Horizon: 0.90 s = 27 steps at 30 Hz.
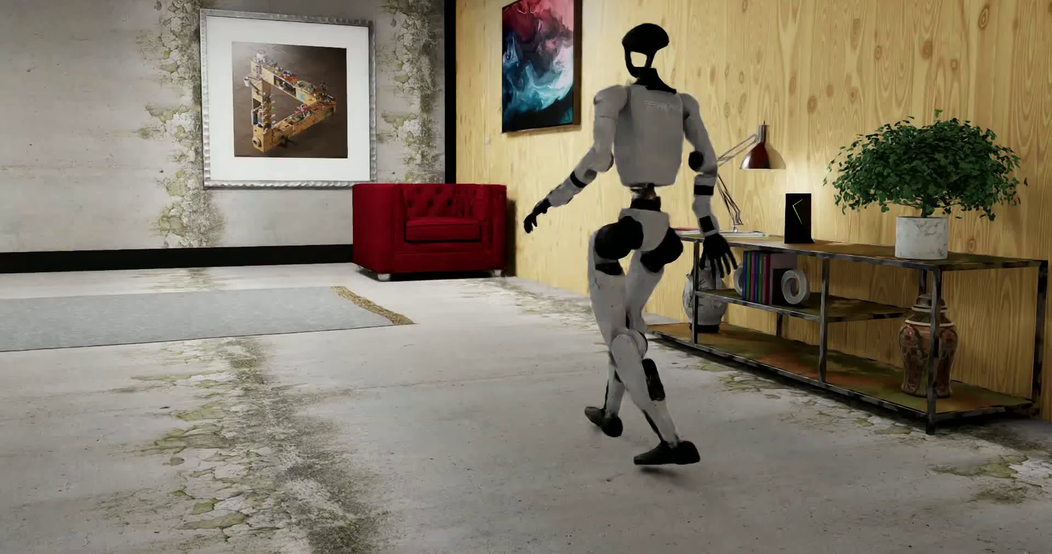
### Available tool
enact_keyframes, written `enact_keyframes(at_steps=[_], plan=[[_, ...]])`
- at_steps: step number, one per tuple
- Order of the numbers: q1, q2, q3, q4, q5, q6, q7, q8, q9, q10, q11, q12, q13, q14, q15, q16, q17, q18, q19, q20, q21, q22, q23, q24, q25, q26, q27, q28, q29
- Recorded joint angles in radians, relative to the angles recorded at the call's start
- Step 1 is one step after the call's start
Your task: Approach the armchair
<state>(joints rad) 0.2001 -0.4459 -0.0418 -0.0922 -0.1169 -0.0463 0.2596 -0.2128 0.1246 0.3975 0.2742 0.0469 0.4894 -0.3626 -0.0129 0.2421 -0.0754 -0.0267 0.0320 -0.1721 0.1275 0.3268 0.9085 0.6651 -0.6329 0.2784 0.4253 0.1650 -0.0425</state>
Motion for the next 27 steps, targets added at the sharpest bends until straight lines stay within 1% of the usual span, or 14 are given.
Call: enact_keyframes(at_steps=[1, 3, 5, 7, 13, 15, 16, 17, 18, 20, 21, 24, 25, 27], plan=[[0.02, 0.032, -0.007, 0.036, 0.03, 0.008, -0.013, -0.023, -0.002, 0.04, 0.02, 0.016, -0.008, 0.038, 0.041, 0.008, 0.016, -0.006, -0.145, 0.013, 0.016, -0.004, 0.016, -0.007, -0.033, 0.022, 0.013, 0.014, 0.038], [-0.041, 0.103, -0.023, 0.159, 0.092, 0.037, -0.015, -0.062, -0.003, 0.302, 0.084, 0.065, -0.072, 0.252, -0.072, -0.001, 0.043, 0.02, -0.167, 0.033, 0.042, 0.057, 0.037, -0.02, -0.116, 0.092, 0.036, 0.034, 0.062], [-0.207, 0.22, -0.028, 0.309, 0.149, 0.066, -0.051, -0.105, 0.0, 0.671, 0.054, 0.066, -0.147, 0.485, -0.145, 0.008, 0.073, -0.08, -0.18, -0.073, -0.006, 0.201, -0.028, -0.004, -0.134, 0.167, 0.024, -0.061, 0.002], [-0.372, 0.302, -0.003, 0.418, 0.217, 0.097, -0.087, -0.112, 0.012, 0.887, 0.056, 0.075, -0.23, 0.35, -0.212, 0.067, 0.088, -0.002, -0.183, -0.234, -0.056, 0.291, -0.143, 0.11, -0.086, 0.134, -0.07, -0.229, -0.1], [-0.642, 0.477, 0.114, 0.247, 0.275, 0.101, -0.136, 0.037, 0.026, 0.339, 0.114, 0.326, -0.482, 0.193, -0.381, -0.101, -0.064, 0.059, -0.159, -0.057, -0.018, 0.292, -0.52, 0.03, 0.046, 0.136, -0.251, -0.076, -0.211], [-0.637, 0.551, 0.123, 0.192, 0.28, 0.091, -0.085, 0.072, 0.019, -0.05, 0.074, 0.355, -0.523, 0.296, -0.405, -0.106, -0.113, -0.037, -0.148, -0.119, -0.003, 0.331, -0.62, 0.084, 0.088, 0.127, -0.262, -0.143, -0.224], [-0.636, 0.587, 0.121, 0.173, 0.282, 0.086, -0.048, 0.085, 0.017, -0.172, 0.064, 0.363, -0.532, 0.299, -0.422, -0.102, -0.124, -0.208, -0.141, -0.146, -0.002, 0.345, -0.647, 0.102, 0.102, 0.119, -0.258, -0.192, -0.234], [-0.659, 0.616, 0.112, 0.131, 0.283, 0.083, 0.007, 0.082, 0.017, -0.156, 0.078, 0.364, -0.528, 0.274, -0.44, -0.092, -0.124, -0.226, -0.134, -0.17, -0.011, 0.352, -0.661, 0.12, 0.113, 0.112, -0.249, -0.232, -0.247], [-0.657, 0.64, 0.111, 0.155, 0.274, 0.076, 0.033, 0.085, 0.017, -0.094, 0.099, 0.361, -0.512, 0.332, -0.446, -0.089, -0.118, -0.211, -0.132, -0.177, -0.018, 0.354, -0.657, 0.129, 0.12, 0.109, -0.235, -0.259, -0.256], [-0.572, 0.666, 0.123, 0.127, 0.223, 0.061, 0.101, 0.105, 0.012, -0.109, 0.182, 0.36, -0.472, 0.361, -0.379, -0.123, -0.104, 0.057, -0.118, -0.124, 0.005, 0.336, -0.579, 0.125, 0.11, 0.134, -0.188, -0.238, -0.26], [-0.529, 0.636, 0.131, 0.107, 0.18, 0.047, 0.132, 0.123, 0.012, -0.112, 0.301, 0.361, -0.455, 0.343, -0.294, -0.154, -0.102, 0.116, -0.09, -0.069, 0.035, 0.322, -0.502, 0.109, 0.097, 0.142, -0.152, -0.192, -0.243], [-0.405, 0.395, 0.149, 0.076, 0.051, 0.009, 0.233, 0.205, 0.021, -0.072, 0.839, 0.294, -0.429, 0.22, 0.026, -0.187, -0.114, 0.126, 0.218, 0.024, 0.209, 0.34, -0.195, 0.097, 0.017, 0.166, -0.027, -0.119, -0.063], [-0.361, 0.31, 0.148, 0.062, -0.032, 0.0, 0.256, 0.189, 0.024, -0.074, 0.966, 0.239, -0.414, 0.189, -0.021, -0.173, -0.123, 0.123, 0.192, 0.026, 0.269, 0.35, -0.119, 0.123, -0.028, 0.171, -0.023, -0.134, 0.015], [-0.286, 0.143, 0.121, 0.042, -0.103, -0.018, 0.269, 0.18, 0.027, -0.079, 1.088, 0.153, -0.355, 0.135, -0.086, -0.155, -0.104, 0.102, -0.02, 0.074, 0.235, 0.346, -0.05, 0.146, -0.035, 0.159, -0.014, -0.102, -0.013]])
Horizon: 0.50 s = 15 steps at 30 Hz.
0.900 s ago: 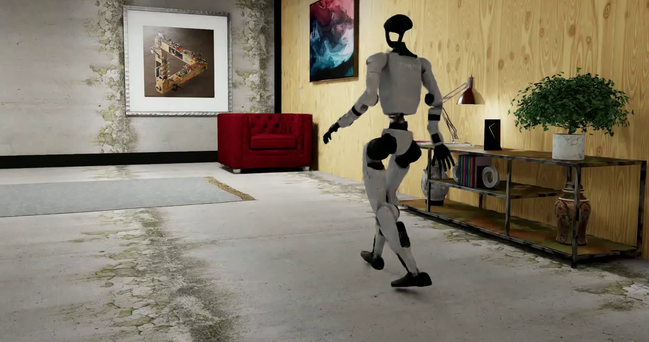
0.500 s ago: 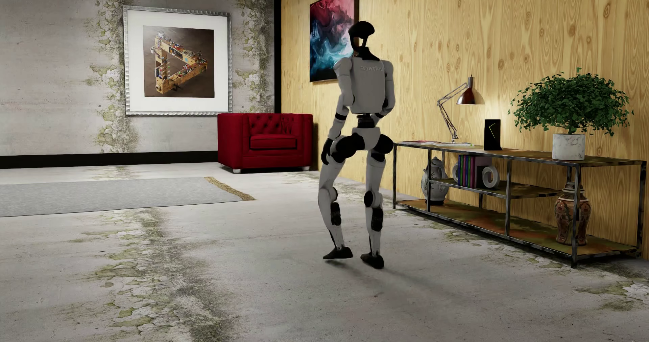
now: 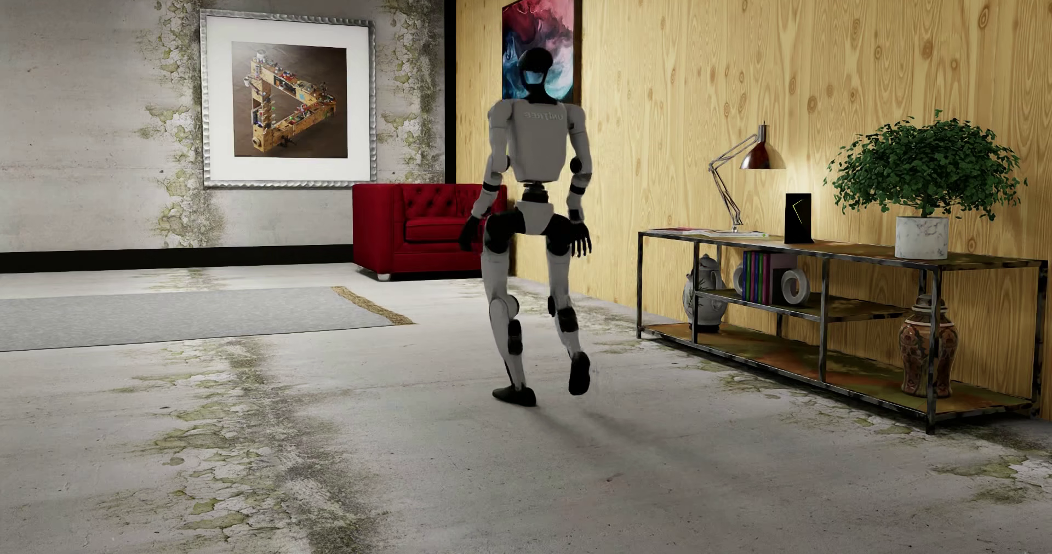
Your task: Approach the armchair
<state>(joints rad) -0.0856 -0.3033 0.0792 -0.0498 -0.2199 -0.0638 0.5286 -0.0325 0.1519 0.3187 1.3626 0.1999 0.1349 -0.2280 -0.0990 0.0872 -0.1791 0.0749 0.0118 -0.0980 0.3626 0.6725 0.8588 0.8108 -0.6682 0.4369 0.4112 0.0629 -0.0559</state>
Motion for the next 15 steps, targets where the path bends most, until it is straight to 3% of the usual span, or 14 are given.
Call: enact_keyframes(at_steps=[1, 3, 5, 7, 8, 9, 10, 11, 12, 14, 15], plan=[[0.032, -0.073, -0.02, -0.008, -0.002, -0.004, 0.0, 0.002, 0.0, -0.002, -0.014, -0.032, 0.045, -0.019, -0.011, 0.004, 0.02, -0.013, -0.057, 0.032, -0.075, -0.031, -0.004, -0.008, 0.03, -0.022, 0.012, 0.029, -0.074], [0.081, -0.179, -0.057, -0.006, 0.034, -0.006, -0.006, -0.005, -0.003, 0.02, -0.175, -0.07, 0.137, -0.056, -0.085, 0.031, 0.046, -0.044, -0.048, 0.067, -0.176, -0.134, -0.028, -0.047, 0.074, -0.105, -0.006, 0.082, -0.141], [0.125, -0.228, -0.083, -0.004, 0.066, -0.002, -0.017, -0.023, -0.011, 0.044, -0.486, -0.106, 0.203, -0.096, -0.088, 0.08, 0.054, -0.076, -0.048, 0.047, -0.196, -0.23, -0.045, -0.075, 0.064, -0.149, -0.031, 0.094, -0.12], [0.189, -0.201, -0.096, -0.008, 0.096, 0.005, -0.035, -0.053, -0.021, 0.029, -0.927, -0.14, 0.247, -0.132, 0.004, 0.123, 0.069, -0.113, -0.018, 0.021, -0.213, -0.315, -0.061, -0.109, 0.049, -0.16, -0.038, 0.086, -0.074], [0.226, -0.179, -0.099, -0.01, 0.11, 0.009, -0.047, -0.082, -0.024, 0.011, -1.113, -0.152, 0.261, -0.14, 0.03, 0.136, 0.079, -0.135, 0.053, 0.006, -0.231, -0.345, -0.074, -0.119, 0.048, -0.158, -0.035, 0.079, -0.057], [0.258, -0.174, -0.099, -0.004, 0.108, 0.012, -0.053, -0.143, -0.025, 0.019, -1.144, -0.152, 0.266, -0.158, -0.014, 0.14, 0.082, -0.16, 0.18, 0.004, -0.236, -0.369, -0.081, -0.132, 0.035, -0.154, -0.032, 0.085, -0.041], [0.284, -0.171, -0.102, 0.013, 0.105, 0.015, -0.062, -0.183, -0.022, 0.05, -1.073, -0.143, 0.26, -0.165, 0.028, 0.142, 0.085, -0.183, 0.09, 0.003, -0.238, -0.376, -0.083, -0.138, 0.019, -0.142, -0.03, 0.086, -0.031], [0.307, -0.142, -0.109, 0.045, 0.131, 0.021, -0.08, -0.192, -0.022, 0.086, -1.052, -0.129, 0.246, -0.142, 0.074, 0.141, 0.095, -0.198, -0.053, -0.003, -0.243, -0.366, -0.08, -0.142, 0.0, -0.124, -0.021, 0.093, -0.03], [0.314, -0.087, -0.116, 0.095, 0.159, 0.03, -0.108, -0.218, -0.025, 0.149, -1.064, -0.103, 0.239, -0.09, 0.1, 0.138, 0.117, -0.206, -0.148, -0.017, -0.261, -0.345, -0.083, -0.13, -0.008, -0.102, -0.018, 0.085, -0.043], [0.211, -0.005, -0.121, 0.237, 0.223, 0.061, -0.201, -0.276, -0.026, 0.454, -1.042, -0.09, 0.194, 0.128, 0.011, 0.149, 0.162, -0.178, -0.159, -0.067, -0.288, -0.231, -0.084, -0.115, -0.019, -0.036, -0.017, 0.044, -0.077], [0.115, 0.04, -0.119, 0.3, 0.249, 0.08, -0.273, -0.299, -0.025, 0.648, -1.037, -0.069, 0.168, 0.266, -0.033, 0.15, 0.168, -0.189, -0.163, -0.117, -0.289, -0.173, -0.09, -0.082, -0.032, -0.012, -0.021, -0.006, -0.081]])
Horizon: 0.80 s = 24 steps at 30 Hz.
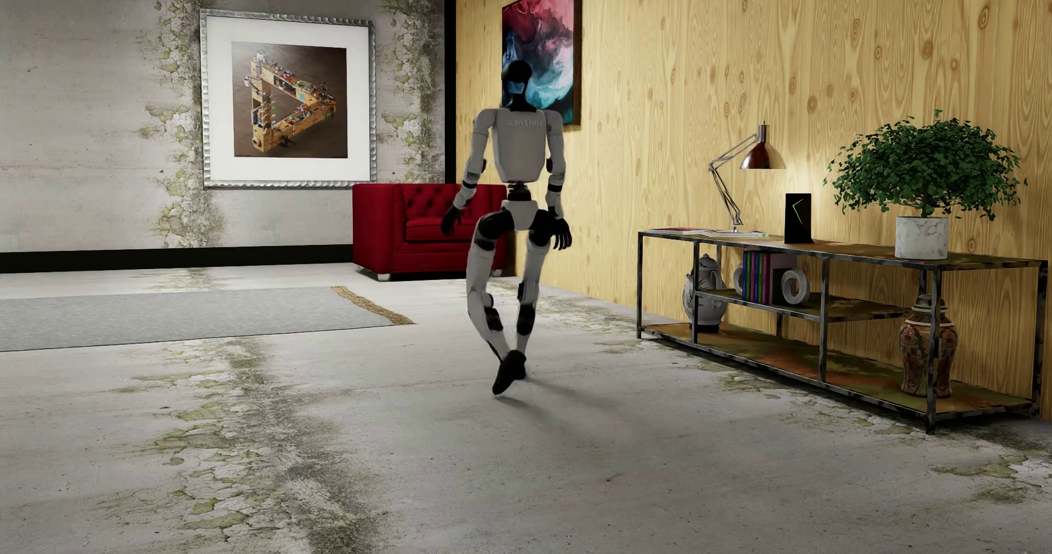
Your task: Approach the armchair
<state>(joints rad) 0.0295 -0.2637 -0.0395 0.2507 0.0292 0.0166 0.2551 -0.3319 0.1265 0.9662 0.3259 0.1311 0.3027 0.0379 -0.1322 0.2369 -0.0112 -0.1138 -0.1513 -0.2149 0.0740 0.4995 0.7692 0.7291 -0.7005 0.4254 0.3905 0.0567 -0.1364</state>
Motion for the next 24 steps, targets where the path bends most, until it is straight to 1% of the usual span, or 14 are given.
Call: enact_keyframes(at_steps=[1, 2, 4, 9, 11, 12, 13, 14, 16, 17, 19, 20, 22, 24], plan=[[-0.101, 0.052, 0.008, 0.05, 0.031, 0.018, -0.07, -0.012, 0.003, 0.159, -0.016, -0.001, -0.038, 0.1, -0.032, 0.008, -0.007, 0.034, -0.004, -0.064, 0.01, 0.065, -0.018, 0.034, -0.014, 0.007, -0.012, -0.073, 0.013], [-0.184, 0.084, 0.019, 0.084, 0.064, 0.033, -0.116, -0.013, 0.008, 0.261, -0.005, 0.014, -0.073, 0.012, -0.069, 0.021, -0.02, 0.067, -0.005, -0.109, 0.015, 0.107, -0.033, 0.061, -0.022, -0.001, -0.049, -0.139, 0.009], [-0.316, 0.142, 0.053, 0.064, 0.106, 0.052, -0.166, 0.028, 0.015, 0.31, 0.023, 0.094, -0.164, -0.106, -0.139, -0.014, -0.039, 0.159, 0.0, -0.092, -0.016, 0.132, -0.096, 0.064, -0.005, 0.002, -0.093, -0.133, -0.024], [-0.482, 0.275, 0.137, -0.169, 0.134, 0.033, -0.186, 0.165, 0.014, -0.244, 0.054, 0.263, -0.281, -0.201, -0.264, -0.143, -0.13, 0.139, 0.006, 0.025, 0.043, 0.16, -0.345, 0.028, 0.086, 0.008, -0.199, -0.037, -0.102], [-0.485, 0.341, 0.147, -0.219, 0.147, 0.023, -0.074, 0.199, 0.004, -0.578, 0.022, 0.282, -0.32, -0.119, -0.287, -0.159, -0.16, 0.052, 0.012, 0.008, 0.087, 0.178, -0.368, 0.059, 0.109, -0.006, -0.182, -0.081, -0.091], [-0.478, 0.376, 0.146, -0.236, 0.156, 0.019, 0.004, 0.214, -0.001, -0.698, 0.008, 0.287, -0.329, -0.109, -0.297, -0.162, -0.164, -0.088, 0.009, 0.006, 0.104, 0.174, -0.364, 0.066, 0.113, -0.014, -0.165, -0.114, -0.09], [-0.479, 0.41, 0.147, -0.248, 0.162, 0.014, 0.043, 0.227, -0.003, -0.725, 0.014, 0.29, -0.33, -0.118, -0.309, -0.158, -0.161, -0.146, 0.007, 0.005, 0.119, 0.166, -0.352, 0.08, 0.113, -0.018, -0.148, -0.12, -0.089], [-0.474, 0.437, 0.151, -0.249, 0.162, 0.009, 0.06, 0.241, -0.004, -0.693, 0.03, 0.288, -0.323, -0.077, -0.314, -0.159, -0.154, -0.051, 0.004, 0.01, 0.132, 0.155, -0.335, 0.091, 0.112, -0.021, -0.138, -0.112, -0.09], [-0.403, 0.475, 0.164, -0.274, 0.123, -0.011, 0.11, 0.277, -0.007, -0.695, 0.1, 0.276, -0.289, -0.045, -0.266, -0.184, -0.147, 0.233, 0.01, 0.052, 0.171, 0.134, -0.265, 0.084, 0.107, -0.016, -0.104, -0.085, -0.078], [-0.364, 0.454, 0.17, -0.285, 0.09, -0.029, 0.133, 0.287, -0.006, -0.684, 0.211, 0.262, -0.265, -0.076, -0.186, -0.198, -0.141, 0.252, 0.033, 0.086, 0.19, 0.135, -0.211, 0.078, 0.103, -0.004, -0.086, -0.057, -0.073], [-0.297, 0.306, 0.179, -0.288, 0.024, -0.057, 0.194, 0.336, 0.003, -0.63, 0.586, 0.22, -0.226, -0.165, 0.037, -0.216, -0.143, 0.251, 0.335, 0.154, 0.267, 0.148, -0.065, 0.065, 0.072, 0.017, -0.011, -0.03, 0.002], [-0.244, 0.205, 0.186, -0.286, -0.021, -0.064, 0.232, 0.317, 0.007, -0.633, 0.781, 0.185, -0.215, -0.201, 0.141, -0.213, -0.163, 0.243, 0.397, 0.172, 0.341, 0.145, -0.009, 0.072, 0.034, 0.025, 0.002, -0.032, 0.097], [-0.148, 0.018, 0.173, -0.292, -0.176, -0.078, 0.277, 0.294, 0.016, -0.638, 1.028, 0.122, -0.185, -0.262, 0.075, -0.193, -0.204, 0.215, 0.368, 0.199, 0.384, 0.125, 0.027, 0.075, 0.005, 0.011, 0.002, -0.008, 0.222], [-0.066, -0.143, 0.129, -0.299, -0.248, -0.086, 0.282, 0.279, 0.02, -0.646, 1.065, 0.076, -0.118, -0.306, 0.032, -0.158, -0.189, 0.183, 0.204, 0.216, 0.221, 0.093, -0.008, 0.07, 0.078, -0.032, 0.022, 0.022, 0.081]])
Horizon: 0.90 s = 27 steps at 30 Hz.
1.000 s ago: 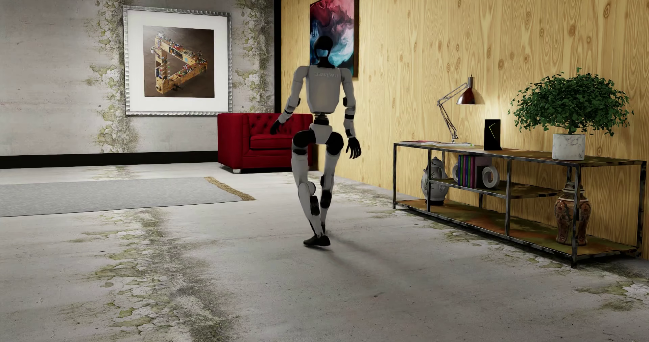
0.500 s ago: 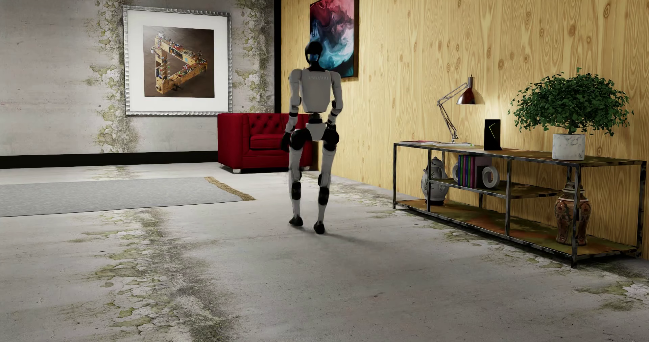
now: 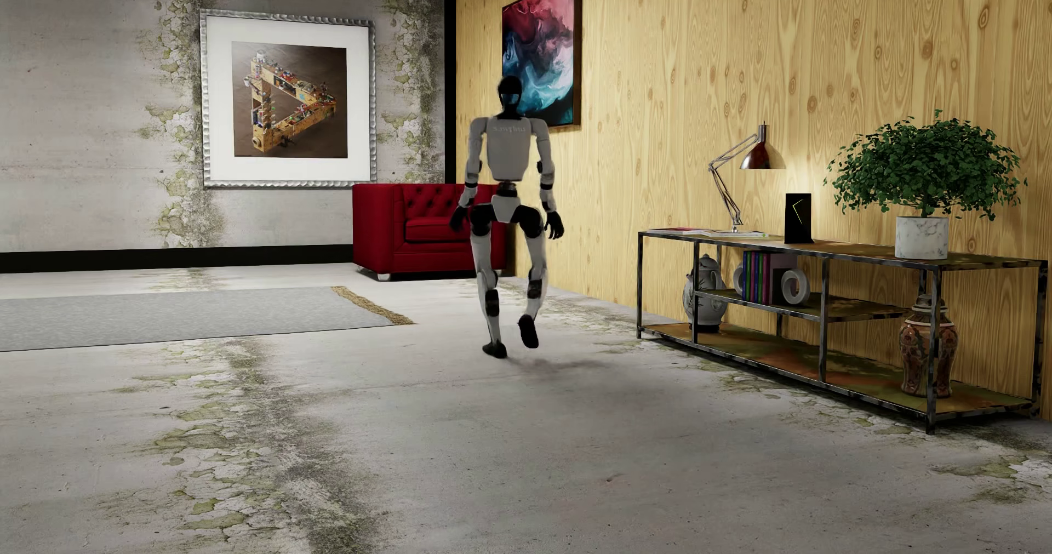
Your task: Approach the armchair
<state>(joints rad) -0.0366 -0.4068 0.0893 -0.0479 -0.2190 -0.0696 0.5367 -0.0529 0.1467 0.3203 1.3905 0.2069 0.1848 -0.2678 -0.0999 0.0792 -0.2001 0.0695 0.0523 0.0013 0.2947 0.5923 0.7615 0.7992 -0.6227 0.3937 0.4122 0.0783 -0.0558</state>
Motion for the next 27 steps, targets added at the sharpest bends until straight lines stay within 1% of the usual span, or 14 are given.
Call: enact_keyframes(at_steps=[2, 4, 6, 8, 10, 12, 14, 15, 16, 18, 21, 24, 26, 27], plan=[[0.058, -0.122, -0.046, 0.006, 0.018, 0.002, -0.013, 0.014, 0.0, 0.029, -0.14, -0.045, 0.071, -0.054, -0.067, 0.045, 0.027, -0.037, -0.025, -0.016, -0.167, -0.057, -0.037, -0.009, 0.063, -0.036, -0.01, 0.01, -0.181], [0.116, -0.172, -0.077, 0.01, 0.028, 0.007, -0.03, 0.006, -0.007, 0.048, -0.461, -0.079, 0.117, -0.107, -0.037, 0.091, 0.047, -0.08, -0.021, -0.043, -0.228, -0.122, -0.04, -0.02, 0.058, -0.067, -0.011, 0.014, -0.247], [0.191, -0.117, -0.094, 0.014, 0.056, 0.014, -0.057, -0.001, -0.021, 0.026, -0.947, -0.11, 0.148, -0.136, 0.055, 0.122, 0.067, -0.129, 0.005, -0.062, -0.216, -0.172, -0.012, -0.042, 0.034, -0.066, -0.008, 0.017, -0.163], [0.262, -0.06, -0.098, 0.042, 0.076, 0.024, -0.093, -0.046, -0.026, 0.028, -1.142, -0.141, 0.165, -0.134, 0.057, 0.142, 0.094, -0.178, 0.139, -0.084, -0.191, -0.191, 0.006, -0.062, 0.0, -0.054, 0.002, 0.019, -0.019], [0.299, -0.015, -0.106, 0.133, 0.148, 0.044, -0.131, -0.076, -0.025, 0.104, -1.08, -0.115, 0.139, -0.07, 0.145, 0.142, 0.134, -0.211, -0.086, -0.068, -0.177, -0.207, 0.038, -0.079, -0.044, -0.035, 0.022, 0.04, 0.041], [0.236, 0.068, -0.114, 0.276, 0.212, 0.08, -0.191, -0.14, -0.022, 0.355, -1.032, -0.058, 0.107, 0.131, 0.028, 0.117, 0.176, -0.166, -0.108, -0.072, -0.196, -0.178, 0.059, -0.076, -0.094, 0.007, 0.044, 0.058, 0.01], [0.058, 0.191, -0.106, 0.43, 0.265, 0.121, -0.281, -0.211, -0.017, 0.687, -1.085, -0.069, 0.073, 0.366, -0.039, 0.13, 0.204, -0.059, -0.125, -0.204, -0.238, -0.079, 0.027, -0.036, -0.103, 0.021, 0.035, -0.055, -0.044], [-0.036, 0.229, -0.092, 0.467, 0.294, 0.141, -0.331, -0.235, -0.011, 0.807, -1.08, -0.067, 0.049, 0.285, -0.076, 0.146, 0.201, -0.022, -0.13, -0.263, -0.228, -0.049, 0.009, -0.009, -0.11, 0.002, 0.008, -0.134, -0.057], [-0.126, 0.259, -0.075, 0.45, 0.317, 0.155, -0.385, -0.241, -0.006, 0.887, -1.064, -0.045, 0.012, 0.204, -0.115, 0.14, 0.186, -0.007, -0.132, -0.273, -0.206, -0.041, 0.001, -0.004, -0.12, -0.006, -0.008, -0.162, -0.055], [-0.271, 0.311, -0.042, 0.362, 0.341, 0.166, -0.44, -0.228, 0.0, 0.892, -1.026, 0.046, -0.074, 0.119, -0.189, 0.086, 0.14, -0.028, -0.126, -0.235, -0.189, -0.054, -0.023, -0.029, -0.133, 0.004, -0.033, -0.099, -0.046], [-0.394, 0.391, -0.003, 0.246, 0.355, 0.158, -0.389, -0.2, -0.005, 0.578, -1.007, 0.143, -0.151, 0.038, -0.272, 0.047, 0.102, -0.044, -0.131, -0.236, -0.245, -0.018, -0.158, -0.029, -0.058, 0.008, -0.106, -0.057, -0.139], [-0.422, 0.492, 0.017, 0.126, 0.368, 0.141, -0.299, -0.17, -0.021, 0.084, -1.062, 0.183, -0.199, 0.149, -0.318, 0.034, 0.054, -0.099, -0.118, -0.264, -0.224, 0.058, -0.26, -0.003, -0.005, 0.015, -0.158, -0.119, -0.216], [-0.413, 0.558, 0.013, 0.096, 0.379, 0.13, -0.157, -0.152, -0.032, -0.112, -1.083, 0.201, -0.212, 0.157, -0.341, 0.042, 0.049, -0.223, -0.115, -0.281, -0.209, 0.088, -0.282, 0.026, 0.026, 0.017, -0.155, -0.149, -0.215], [-0.413, 0.591, 0.013, 0.103, 0.381, 0.123, -0.114, -0.142, -0.034, -0.077, -1.075, 0.206, -0.208, 0.191, -0.349, 0.045, 0.054, -0.183, -0.115, -0.277, -0.204, 0.091, -0.28, 0.029, 0.038, 0.017, -0.149, -0.155, -0.218]])
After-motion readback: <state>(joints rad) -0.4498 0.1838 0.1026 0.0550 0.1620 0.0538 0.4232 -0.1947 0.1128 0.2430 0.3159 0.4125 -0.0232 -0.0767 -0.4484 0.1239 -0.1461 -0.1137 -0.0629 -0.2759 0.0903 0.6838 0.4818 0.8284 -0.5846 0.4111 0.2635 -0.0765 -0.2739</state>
